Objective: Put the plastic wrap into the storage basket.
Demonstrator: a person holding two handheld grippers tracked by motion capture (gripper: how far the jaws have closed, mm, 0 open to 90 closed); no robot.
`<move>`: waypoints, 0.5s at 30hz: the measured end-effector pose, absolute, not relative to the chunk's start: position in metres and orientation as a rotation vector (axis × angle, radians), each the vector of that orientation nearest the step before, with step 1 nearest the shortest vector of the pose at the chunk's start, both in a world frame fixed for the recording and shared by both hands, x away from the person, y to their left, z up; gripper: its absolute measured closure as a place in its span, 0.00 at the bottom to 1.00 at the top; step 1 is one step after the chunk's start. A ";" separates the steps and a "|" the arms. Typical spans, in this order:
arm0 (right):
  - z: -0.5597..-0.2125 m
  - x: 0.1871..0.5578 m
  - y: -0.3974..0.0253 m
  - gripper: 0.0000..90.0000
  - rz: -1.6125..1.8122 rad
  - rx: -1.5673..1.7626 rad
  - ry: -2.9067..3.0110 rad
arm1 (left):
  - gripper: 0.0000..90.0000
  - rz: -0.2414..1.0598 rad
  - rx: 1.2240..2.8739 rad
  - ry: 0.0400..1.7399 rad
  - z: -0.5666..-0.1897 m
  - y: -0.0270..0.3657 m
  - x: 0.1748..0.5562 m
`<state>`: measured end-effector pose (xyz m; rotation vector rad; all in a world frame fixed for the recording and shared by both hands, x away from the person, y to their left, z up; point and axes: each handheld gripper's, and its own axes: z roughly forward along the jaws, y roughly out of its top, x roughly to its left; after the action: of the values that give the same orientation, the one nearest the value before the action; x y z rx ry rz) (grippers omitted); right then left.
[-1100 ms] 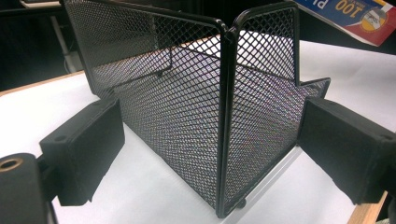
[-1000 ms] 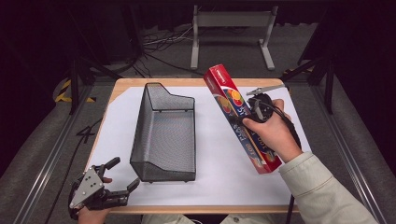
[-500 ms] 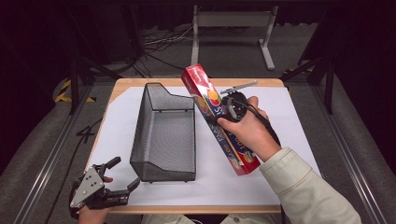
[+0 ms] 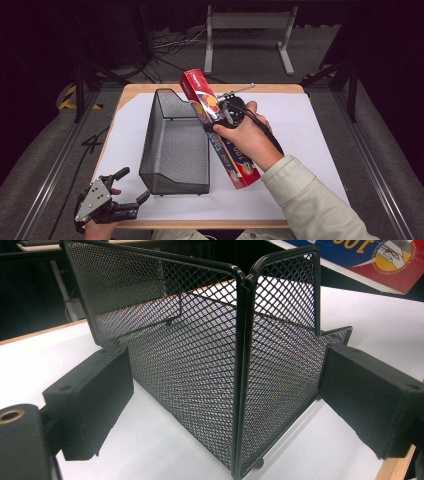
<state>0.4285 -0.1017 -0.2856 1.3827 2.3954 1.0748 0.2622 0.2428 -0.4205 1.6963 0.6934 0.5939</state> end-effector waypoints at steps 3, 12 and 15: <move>-0.285 0.429 -0.097 0.45 1.080 1.389 2.395 | 0.09 0.596 1.699 0.699 -0.420 0.244 0.261; -0.288 0.435 -0.075 0.45 1.046 1.426 2.445 | 0.09 0.602 1.706 0.693 -0.420 0.244 0.260; -0.288 0.435 -0.068 0.45 1.046 1.432 2.447 | 0.09 0.602 1.705 0.691 -0.420 0.243 0.261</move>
<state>0.4354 -0.0677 -0.2884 1.4319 2.4466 1.0455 0.2607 0.2434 -0.4200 1.7053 0.6909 0.6024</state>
